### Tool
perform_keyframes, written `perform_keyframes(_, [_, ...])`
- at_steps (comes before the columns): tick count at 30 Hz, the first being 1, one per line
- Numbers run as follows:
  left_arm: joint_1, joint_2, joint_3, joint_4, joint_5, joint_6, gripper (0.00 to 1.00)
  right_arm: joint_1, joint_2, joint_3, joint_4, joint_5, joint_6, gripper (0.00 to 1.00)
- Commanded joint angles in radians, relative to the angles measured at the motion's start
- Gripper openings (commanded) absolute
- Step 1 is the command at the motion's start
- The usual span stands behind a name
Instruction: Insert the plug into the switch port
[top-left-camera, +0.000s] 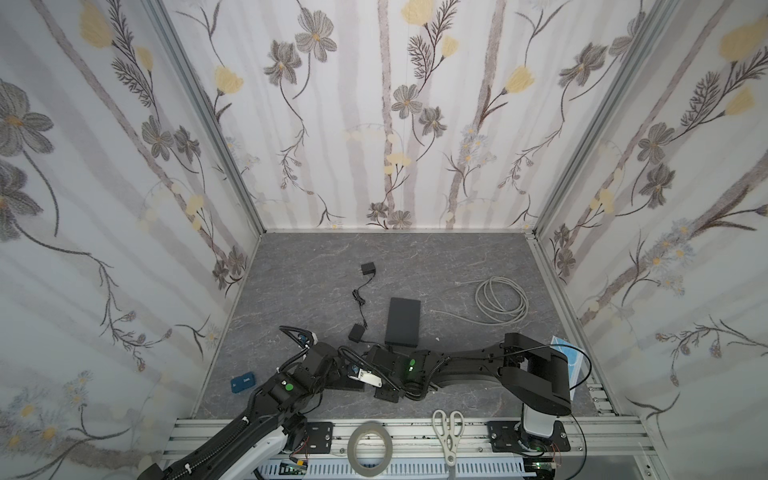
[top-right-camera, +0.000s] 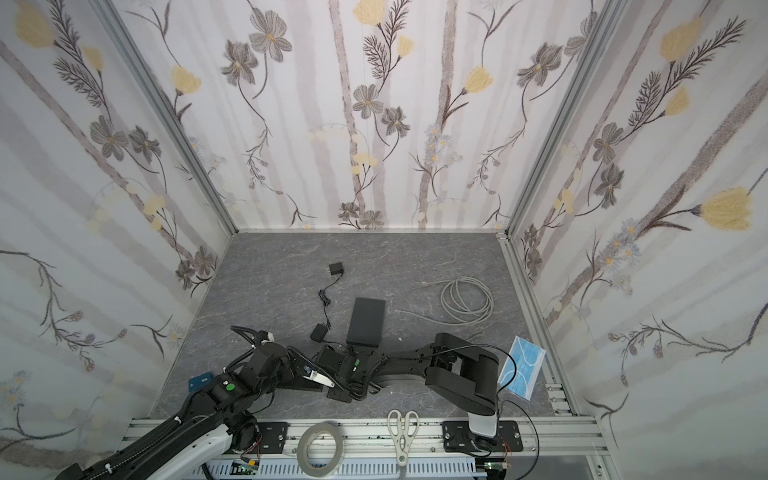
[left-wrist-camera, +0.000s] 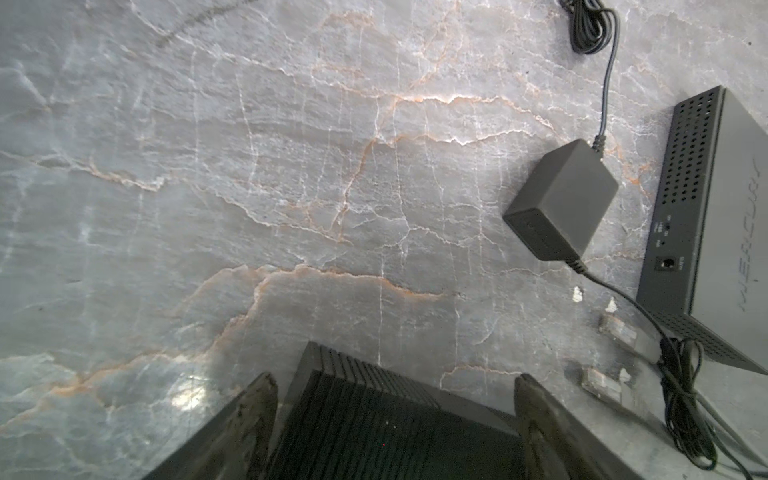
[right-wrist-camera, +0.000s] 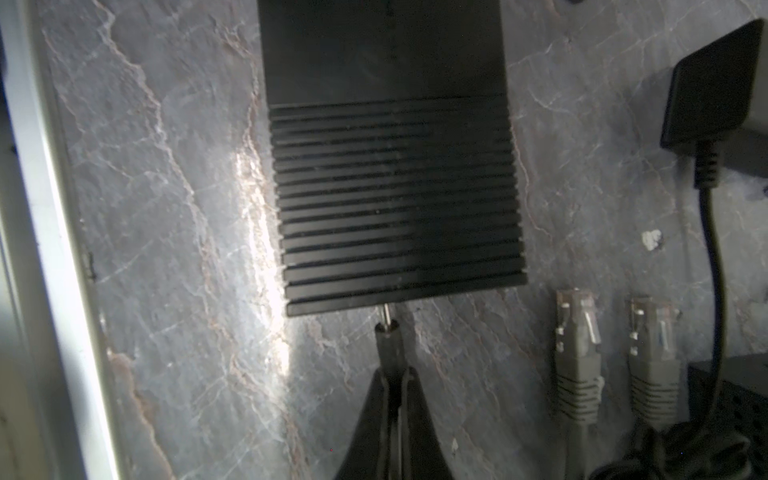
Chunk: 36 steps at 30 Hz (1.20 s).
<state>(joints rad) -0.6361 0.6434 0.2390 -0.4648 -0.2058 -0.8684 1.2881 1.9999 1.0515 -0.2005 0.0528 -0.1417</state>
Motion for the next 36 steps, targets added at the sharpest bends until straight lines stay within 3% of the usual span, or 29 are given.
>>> perform_keyframes(1, [-0.001,0.004,-0.013,0.059,0.06,-0.047,0.88,-0.001,-0.013,-0.018,-0.043,0.018,-0.014,0.0])
perform_keyframes(8, [-0.001,0.007,-0.02,0.119,0.115,-0.089,0.87,-0.011,-0.073,-0.094,-0.046,0.044,-0.03,0.0])
perform_keyframes(18, [-0.001,0.012,-0.026,0.129,0.131,-0.093,0.87,-0.016,-0.063,-0.069,-0.045,0.046,-0.031,0.0])
perform_keyframes(36, [-0.001,0.019,-0.03,0.137,0.128,-0.089,0.87,-0.023,-0.084,-0.071,0.015,-0.087,-0.03,0.0])
